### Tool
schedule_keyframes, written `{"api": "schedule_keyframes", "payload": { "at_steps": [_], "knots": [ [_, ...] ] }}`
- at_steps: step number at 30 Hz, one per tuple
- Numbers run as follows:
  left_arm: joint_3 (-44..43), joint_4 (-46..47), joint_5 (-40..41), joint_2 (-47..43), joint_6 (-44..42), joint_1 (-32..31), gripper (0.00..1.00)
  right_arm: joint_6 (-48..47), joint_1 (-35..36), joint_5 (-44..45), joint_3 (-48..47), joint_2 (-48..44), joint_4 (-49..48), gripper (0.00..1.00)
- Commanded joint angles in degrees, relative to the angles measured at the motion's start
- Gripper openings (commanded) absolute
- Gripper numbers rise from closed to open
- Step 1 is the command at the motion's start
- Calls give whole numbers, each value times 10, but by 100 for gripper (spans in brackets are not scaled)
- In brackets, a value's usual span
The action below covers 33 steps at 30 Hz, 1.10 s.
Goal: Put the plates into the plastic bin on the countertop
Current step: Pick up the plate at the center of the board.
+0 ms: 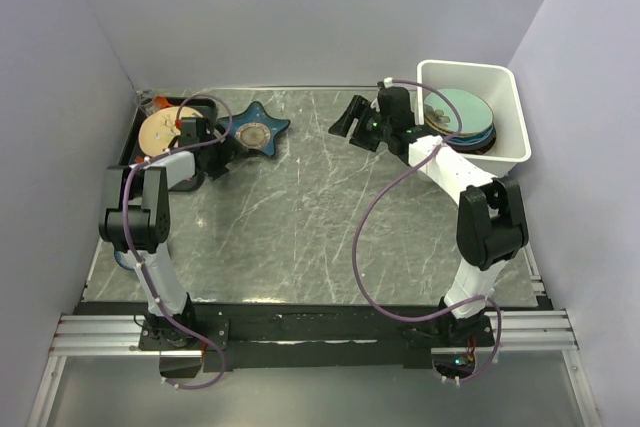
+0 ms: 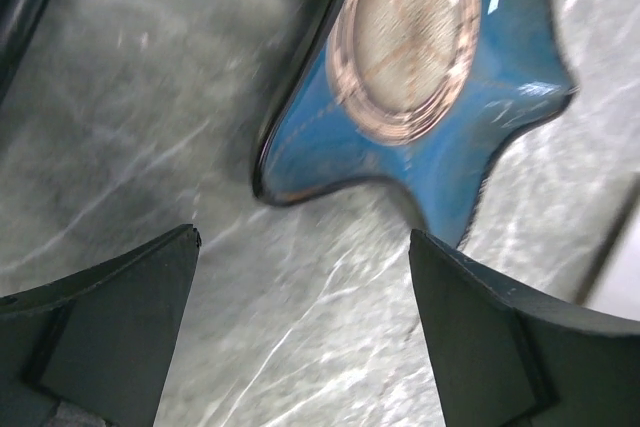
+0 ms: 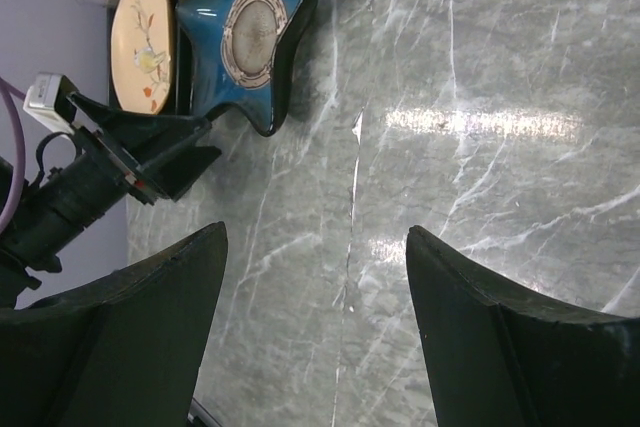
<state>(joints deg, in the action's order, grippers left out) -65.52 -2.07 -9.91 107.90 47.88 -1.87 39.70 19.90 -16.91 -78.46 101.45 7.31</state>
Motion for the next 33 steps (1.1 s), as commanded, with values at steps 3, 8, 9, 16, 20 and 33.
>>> {"api": "schedule_keyframes", "payload": {
  "at_steps": [3, 8, 9, 16, 20, 33],
  "knots": [
    [-3, 82, -69, 34, 39, 17, 91, -11, 0, 8, -16, 12, -12, 79],
    [-23, 88, -83, 67, 50, 34, 84, -12, 1, 6, -15, 20, -10, 79],
    [-27, 87, -80, 69, 48, 34, 82, -11, 1, 5, -14, 20, -11, 79],
    [-65, 51, -54, 88, 34, 34, 43, -10, 2, 2, -5, 22, -13, 79],
    [-66, 57, -57, 96, 33, 34, 21, -9, 3, 1, -5, 22, -12, 79],
    [-11, 96, -70, 42, 22, 34, 1, -7, 3, -7, 2, 16, -19, 80]
  ]
}}
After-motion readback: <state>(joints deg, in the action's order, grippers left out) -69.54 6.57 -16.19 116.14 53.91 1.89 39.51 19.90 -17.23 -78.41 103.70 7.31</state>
